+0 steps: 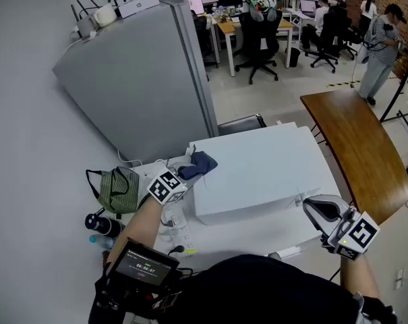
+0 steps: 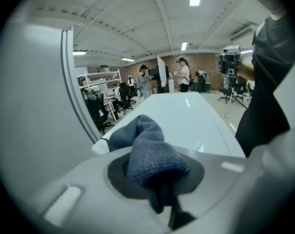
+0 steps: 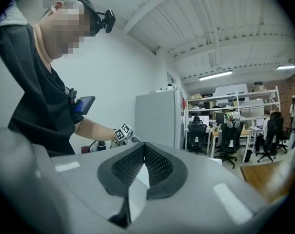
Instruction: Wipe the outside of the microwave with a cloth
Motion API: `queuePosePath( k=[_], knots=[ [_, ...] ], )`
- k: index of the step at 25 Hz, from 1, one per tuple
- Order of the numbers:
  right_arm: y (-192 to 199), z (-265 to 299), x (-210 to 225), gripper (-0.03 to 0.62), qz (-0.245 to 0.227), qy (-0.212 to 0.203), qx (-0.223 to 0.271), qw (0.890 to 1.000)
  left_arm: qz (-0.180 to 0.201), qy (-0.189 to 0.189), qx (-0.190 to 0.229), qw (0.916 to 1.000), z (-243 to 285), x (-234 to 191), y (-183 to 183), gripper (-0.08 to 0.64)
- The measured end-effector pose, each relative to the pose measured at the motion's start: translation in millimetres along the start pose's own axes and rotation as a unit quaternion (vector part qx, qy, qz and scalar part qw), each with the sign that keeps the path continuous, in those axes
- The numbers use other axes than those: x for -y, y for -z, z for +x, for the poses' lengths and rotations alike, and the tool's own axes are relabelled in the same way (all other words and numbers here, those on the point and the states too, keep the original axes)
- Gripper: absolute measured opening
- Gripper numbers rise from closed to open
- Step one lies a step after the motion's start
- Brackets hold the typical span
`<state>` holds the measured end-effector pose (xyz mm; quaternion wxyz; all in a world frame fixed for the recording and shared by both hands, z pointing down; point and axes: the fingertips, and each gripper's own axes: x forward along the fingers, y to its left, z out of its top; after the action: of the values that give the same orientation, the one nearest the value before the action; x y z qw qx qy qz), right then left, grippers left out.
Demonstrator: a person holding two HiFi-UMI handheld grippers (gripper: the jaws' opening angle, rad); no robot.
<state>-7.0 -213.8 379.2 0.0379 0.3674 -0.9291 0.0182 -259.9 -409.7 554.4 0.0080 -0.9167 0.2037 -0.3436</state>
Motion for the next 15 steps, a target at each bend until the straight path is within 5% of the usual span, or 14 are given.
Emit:
queuePosePath(
  k=[4,11,15],
  knots=[
    [-2,-45,37,0.005,0.006,0.022,0.024,0.999,0.054,0.03,-0.024,0.9978,52,31,-47,0.054],
    [20,-171,122,0.005,0.029,0.08,0.017,0.996,0.121,0.082,-0.006,0.9892,225,114,-200,0.054],
    [36,-215,140,0.005,0.04,0.124,0.004,0.992,0.156,0.106,-0.013,0.982,276,141,-244,0.054]
  ],
)
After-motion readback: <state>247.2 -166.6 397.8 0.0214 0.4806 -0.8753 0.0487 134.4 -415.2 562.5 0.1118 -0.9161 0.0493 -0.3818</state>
